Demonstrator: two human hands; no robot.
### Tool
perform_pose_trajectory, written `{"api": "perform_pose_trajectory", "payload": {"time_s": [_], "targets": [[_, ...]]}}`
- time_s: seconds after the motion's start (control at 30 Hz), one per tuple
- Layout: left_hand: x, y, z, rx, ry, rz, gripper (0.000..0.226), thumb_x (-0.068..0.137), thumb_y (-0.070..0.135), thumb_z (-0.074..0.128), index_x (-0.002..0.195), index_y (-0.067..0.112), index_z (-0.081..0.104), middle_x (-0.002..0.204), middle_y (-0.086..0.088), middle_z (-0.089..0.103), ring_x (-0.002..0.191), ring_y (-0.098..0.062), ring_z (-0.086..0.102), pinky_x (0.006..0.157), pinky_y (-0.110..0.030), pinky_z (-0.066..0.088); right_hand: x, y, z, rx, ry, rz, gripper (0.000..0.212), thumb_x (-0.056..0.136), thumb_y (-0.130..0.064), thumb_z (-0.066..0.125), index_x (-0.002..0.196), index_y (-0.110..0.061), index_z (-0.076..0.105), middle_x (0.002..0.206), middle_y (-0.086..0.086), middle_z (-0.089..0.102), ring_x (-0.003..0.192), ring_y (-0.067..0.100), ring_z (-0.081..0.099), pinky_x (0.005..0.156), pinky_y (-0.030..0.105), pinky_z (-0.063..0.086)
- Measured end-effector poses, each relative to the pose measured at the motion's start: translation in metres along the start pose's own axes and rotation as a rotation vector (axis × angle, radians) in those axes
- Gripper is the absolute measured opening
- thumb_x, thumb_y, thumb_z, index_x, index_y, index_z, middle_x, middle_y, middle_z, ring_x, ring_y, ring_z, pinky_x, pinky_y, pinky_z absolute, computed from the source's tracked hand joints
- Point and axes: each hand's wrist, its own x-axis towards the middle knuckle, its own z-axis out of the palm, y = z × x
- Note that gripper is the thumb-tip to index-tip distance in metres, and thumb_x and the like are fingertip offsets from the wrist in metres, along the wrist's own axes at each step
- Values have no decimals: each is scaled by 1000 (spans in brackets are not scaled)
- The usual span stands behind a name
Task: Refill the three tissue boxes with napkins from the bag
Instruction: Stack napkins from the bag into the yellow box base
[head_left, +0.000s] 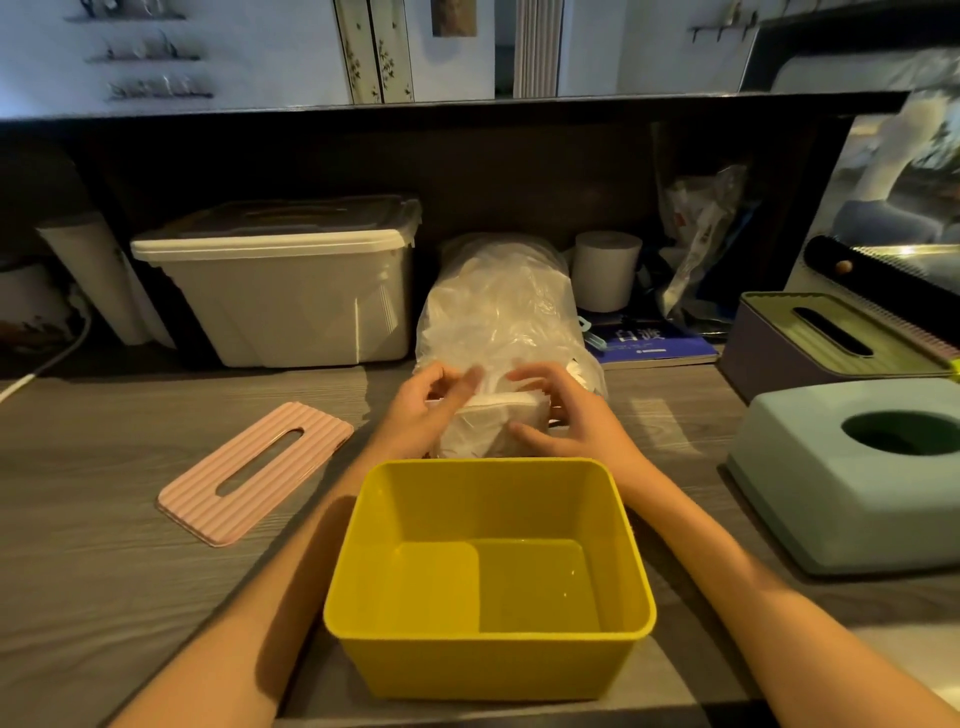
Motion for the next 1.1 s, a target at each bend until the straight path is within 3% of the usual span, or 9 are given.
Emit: {"api": "perform_pose_trajectory", "payload": {"time_s": [0.1,0.3,0.43,0.6,0.73,0.87,1.0,1.1], "targets": [[-1,-7,-25,216,-181,71,40,75,34,86,109,25,68,107,11,69,99,-4,65,85,-26,57,1,0,-6,-40,29,37,37,87,-20,80,120,-22,63,115,-13,67,102,9,66,85,22,56],[-6,4,-34,344,-190,170,30,82,26,83,109,29,72,105,15,72,101,-2,66,89,-31,58,1,-5,-10,-47,31,52,37,85,-14,82,117,-23,65,112,-8,71,100,9,68,86,32,60],[-17,38,-41,355,-212,117,34,85,27,81,116,24,66,108,5,70,99,-9,67,89,-35,59,4,-26,-20,173,18,113,43,87,-18,80,127,-22,62,121,-5,71,113,9,67,96,39,58],[-40,96,-52,389,-206,141,30,90,42,71,117,29,66,102,10,72,92,-2,68,74,-18,55,17,-84,-32,359,-27,165,40,92,-18,75,130,-16,62,118,5,74,109,19,71,88,34,59],[-62,110,-55,135,-214,87,36,91,31,74,126,30,66,111,11,76,104,-4,70,87,-21,57,9,-120,-25,837,-78,394,39,95,-28,69,126,-5,65,119,11,74,114,25,70,96,31,57],[-79,107,-58,110,-166,78,29,89,28,75,116,32,68,105,10,77,99,-6,72,78,-21,59,-12,-138,-18,716,-186,516,41,89,-32,73,122,-8,68,113,9,77,110,24,72,97,35,58],[-96,109,-68,148,-170,55,29,92,40,69,115,23,67,97,4,78,89,-9,74,72,-19,59,-22,-152,-11,615,-71,530,36,95,-24,70,127,-8,63,122,9,72,109,24,72,87,35,62],[-109,95,-73,128,-6,86,34,93,48,63,113,20,66,95,1,76,83,-13,73,69,-21,59,-30,-162,-8,533,-48,546,33,96,-22,69,126,-8,63,119,8,73,106,23,73,83,34,62]]}}
